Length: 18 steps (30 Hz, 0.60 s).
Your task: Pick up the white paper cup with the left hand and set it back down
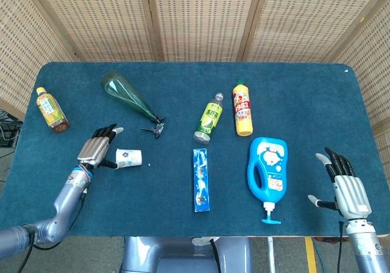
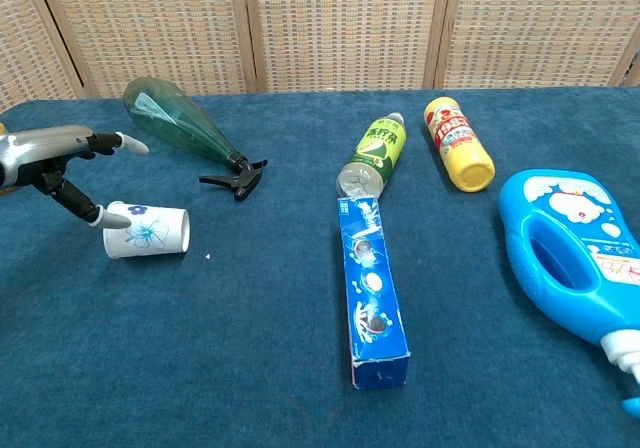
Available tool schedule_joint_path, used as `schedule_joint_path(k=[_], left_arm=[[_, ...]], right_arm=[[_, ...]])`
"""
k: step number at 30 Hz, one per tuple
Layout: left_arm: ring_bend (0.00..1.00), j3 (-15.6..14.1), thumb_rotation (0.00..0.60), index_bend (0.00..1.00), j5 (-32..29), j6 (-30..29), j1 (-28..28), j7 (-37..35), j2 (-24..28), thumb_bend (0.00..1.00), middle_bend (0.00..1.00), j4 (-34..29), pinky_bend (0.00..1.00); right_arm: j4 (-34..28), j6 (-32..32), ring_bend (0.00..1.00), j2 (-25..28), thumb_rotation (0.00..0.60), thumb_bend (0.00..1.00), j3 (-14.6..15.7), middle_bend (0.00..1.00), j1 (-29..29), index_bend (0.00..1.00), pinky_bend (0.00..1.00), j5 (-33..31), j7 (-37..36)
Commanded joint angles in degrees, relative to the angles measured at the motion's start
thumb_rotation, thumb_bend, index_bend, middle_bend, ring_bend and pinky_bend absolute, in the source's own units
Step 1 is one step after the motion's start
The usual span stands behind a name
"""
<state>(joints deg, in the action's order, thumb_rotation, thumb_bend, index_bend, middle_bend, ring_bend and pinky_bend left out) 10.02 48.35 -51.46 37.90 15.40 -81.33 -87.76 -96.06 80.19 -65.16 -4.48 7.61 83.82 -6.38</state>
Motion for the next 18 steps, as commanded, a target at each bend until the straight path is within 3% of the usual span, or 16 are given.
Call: schedule_joint_path(k=[1, 5, 9, 18], left_arm=[[0.0, 0.1, 0.52, 0.1, -15.1, -0.8, 5.7, 12.7, 2.2, 0.21, 0.0, -7.4, 0.0], [0.0, -0.7, 0.524, 0.11, -25.4, -3.5, 10.5, 20.9, 1.8, 0.22, 0.0, -10.3, 0.0], [0.0, -1.2, 0.525, 0.15, -31.3, -7.0, 13.9, 26.0, 0.0, 0.23, 0.0, -11.2, 0.0], [0.0, -1.5, 0.529, 0.18, -34.8, -10.5, 16.4, 29.1, -2.6, 0.23, 0.0, -11.1, 0.0]], right_arm=[[0.0, 0.1, 0.0, 0.1, 0.6, 0.09, 0.0, 0.0, 0.0, 0.0, 0.0, 0.1, -0.2], [-0.1, 0.2, 0.0, 0.3, 0.6, 0.09, 0.0, 0.0, -0.1, 0.0, 0.0, 0.3, -0.7], [0.0, 0.1, 0.0, 0.4, 0.6, 0.09, 0.0, 0.0, -0.1, 0.0, 0.0, 0.3, -1.2], [-0.1, 0.0, 0.0, 0.6, 0.6, 0.09, 0.2, 0.0, 0.0, 0.0, 0.0, 0.6, -1.6]])
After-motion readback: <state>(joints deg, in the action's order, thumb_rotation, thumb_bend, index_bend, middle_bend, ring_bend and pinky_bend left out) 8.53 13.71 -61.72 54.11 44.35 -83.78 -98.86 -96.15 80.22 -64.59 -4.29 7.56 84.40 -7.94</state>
